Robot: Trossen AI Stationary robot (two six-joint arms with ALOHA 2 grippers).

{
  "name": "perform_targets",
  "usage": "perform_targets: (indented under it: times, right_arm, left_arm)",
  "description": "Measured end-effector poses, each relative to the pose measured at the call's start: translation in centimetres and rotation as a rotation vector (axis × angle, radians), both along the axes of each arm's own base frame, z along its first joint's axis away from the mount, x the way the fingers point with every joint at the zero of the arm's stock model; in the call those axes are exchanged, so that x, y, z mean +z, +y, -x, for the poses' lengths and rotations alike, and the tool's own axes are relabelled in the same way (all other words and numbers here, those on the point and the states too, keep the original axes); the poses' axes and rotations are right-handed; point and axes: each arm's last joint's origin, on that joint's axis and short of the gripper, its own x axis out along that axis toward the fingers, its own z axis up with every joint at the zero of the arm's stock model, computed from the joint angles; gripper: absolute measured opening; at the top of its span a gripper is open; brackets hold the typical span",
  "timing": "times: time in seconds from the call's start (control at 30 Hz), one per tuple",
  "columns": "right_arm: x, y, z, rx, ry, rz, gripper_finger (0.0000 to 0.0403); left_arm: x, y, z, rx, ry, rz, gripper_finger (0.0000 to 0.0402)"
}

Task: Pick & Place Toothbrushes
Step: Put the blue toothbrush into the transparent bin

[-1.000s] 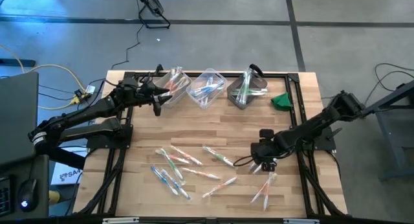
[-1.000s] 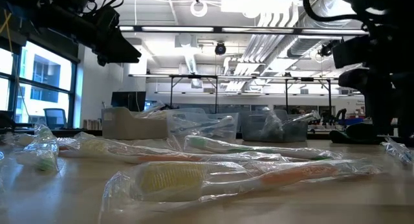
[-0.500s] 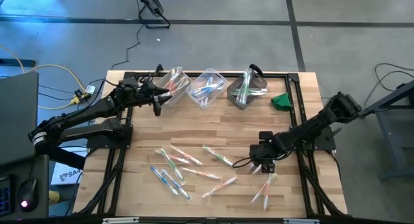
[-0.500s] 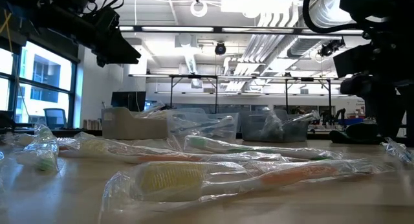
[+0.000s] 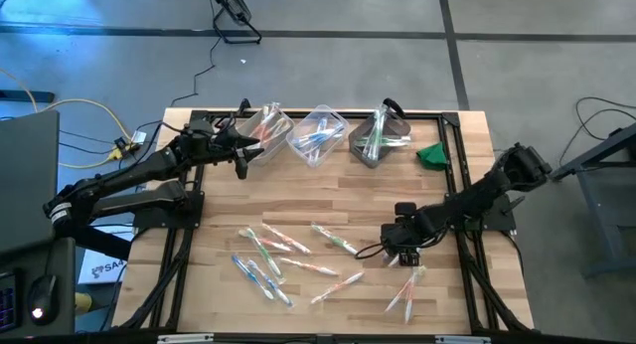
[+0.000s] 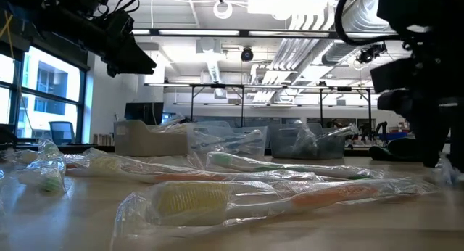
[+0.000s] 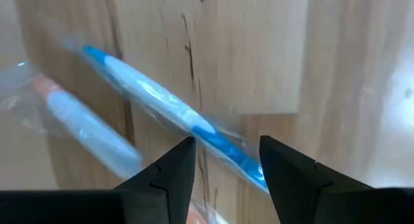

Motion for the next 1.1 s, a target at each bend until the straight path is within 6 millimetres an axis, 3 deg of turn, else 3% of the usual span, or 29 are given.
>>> perform_targets:
  times: [0.2,0.43,0.87,1.1]
  right_arm:
    - [-1.4,0.3,-0.5,0.011,0.044,0.010,0.0165]
    - [-1.4,0.2,-0.5,0.010,0.040,0.012,0.0157]
    - [-1.5,0.3,-0.6,0.007,0.023,0.011,0.0044]
    - [-1.5,0.3,-0.7,0.006,0.001,0.017,0.0024]
  left_arm:
    - [0.0,0.0,0.0,-0.001,0.000,0.001,0.0164]
    - [0.0,0.0,0.0,-0.003,0.000,0.001,0.0164]
    - [0.0,0.0,0.0,-0.002,-0.001,0.000,0.0164]
    - [0.0,0.0,0.0,-0.002,-0.001,0.000,0.0164]
